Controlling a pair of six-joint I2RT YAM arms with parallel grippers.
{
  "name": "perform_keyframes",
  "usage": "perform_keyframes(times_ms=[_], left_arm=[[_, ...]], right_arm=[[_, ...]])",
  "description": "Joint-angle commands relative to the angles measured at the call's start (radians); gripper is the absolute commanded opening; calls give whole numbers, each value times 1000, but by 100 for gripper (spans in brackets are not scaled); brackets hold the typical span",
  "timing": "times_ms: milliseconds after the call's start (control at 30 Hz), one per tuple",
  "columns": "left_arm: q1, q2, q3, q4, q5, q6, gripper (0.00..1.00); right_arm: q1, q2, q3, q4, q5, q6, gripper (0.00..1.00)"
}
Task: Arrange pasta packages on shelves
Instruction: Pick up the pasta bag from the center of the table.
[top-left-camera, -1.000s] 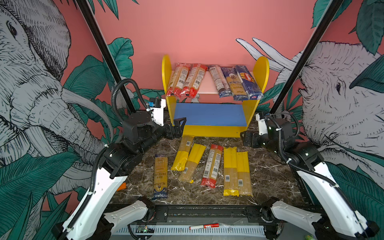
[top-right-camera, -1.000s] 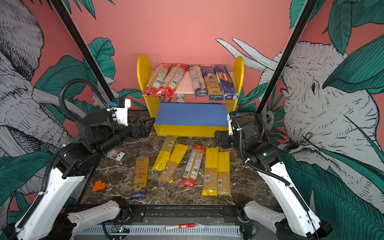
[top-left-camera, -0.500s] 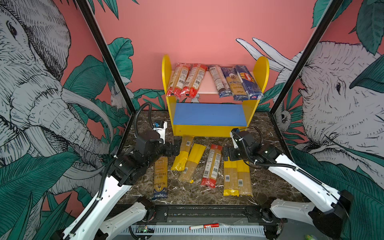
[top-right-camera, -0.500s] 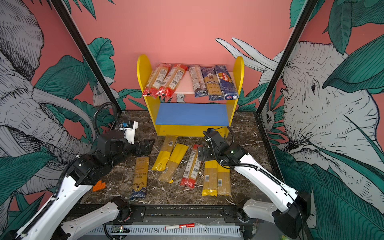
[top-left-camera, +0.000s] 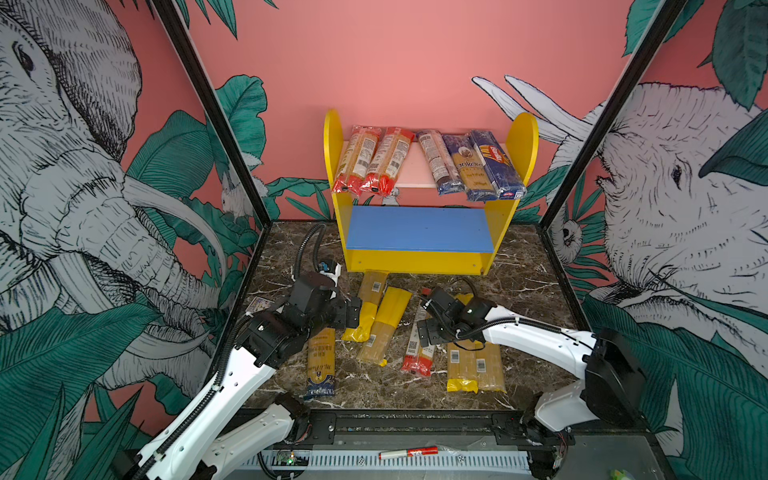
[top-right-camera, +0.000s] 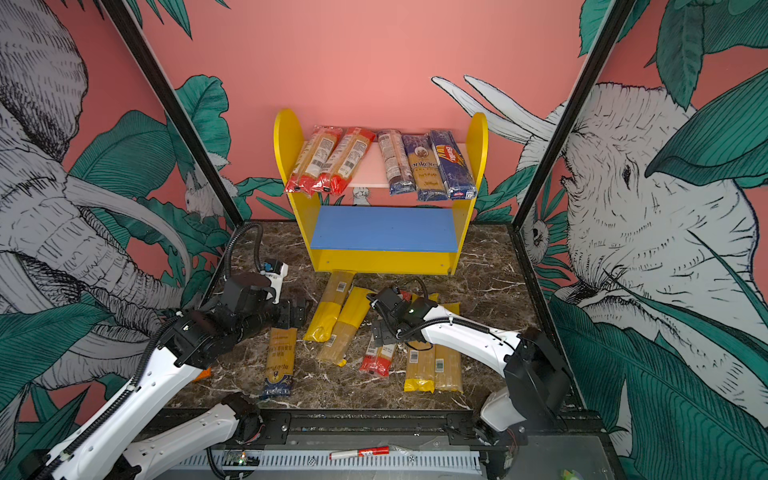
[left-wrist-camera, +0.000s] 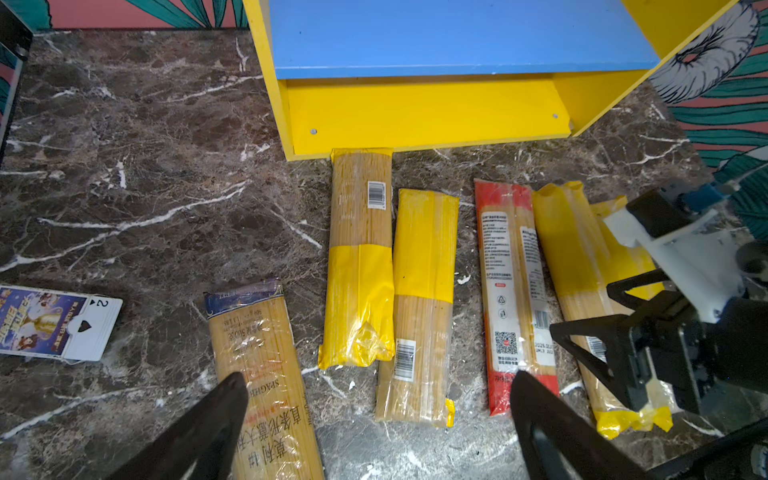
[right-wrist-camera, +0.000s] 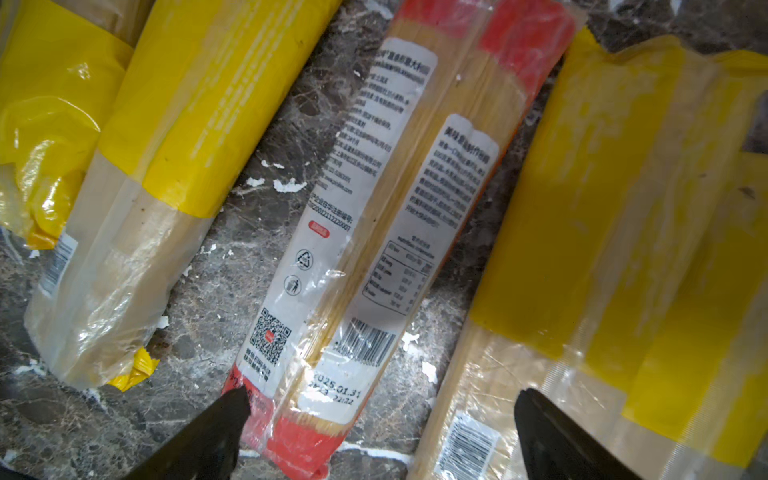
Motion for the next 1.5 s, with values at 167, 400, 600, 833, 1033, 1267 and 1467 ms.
perform_keyframes(times_ms=[167, 400, 600, 833, 1033, 1267, 1467], left_arm=[[0, -65, -50, -20, -29, -20, 99], [0, -112, -76, -48, -39, -22, 99], [0, -163, -93, -71, -50, -28, 99], [0, -209, -109, -85, -62, -31, 99], [0, -214, -122, -78, -50, -31, 99], [0, -207, -123, -60, -38, -30, 99], [0, -204, -124, -56, -36, -36, 99]], right_arm=[[48, 108, 26, 22, 13, 104, 99], [87, 198, 56, 45, 7, 161, 99], [93, 246, 83, 30, 32, 189, 99], [98, 284, 70, 84, -10, 224, 99], [98, 322, 29, 88, -22, 249, 97], [92, 343, -25, 128, -70, 236, 42], [88, 284, -56, 139, -95, 199, 11]])
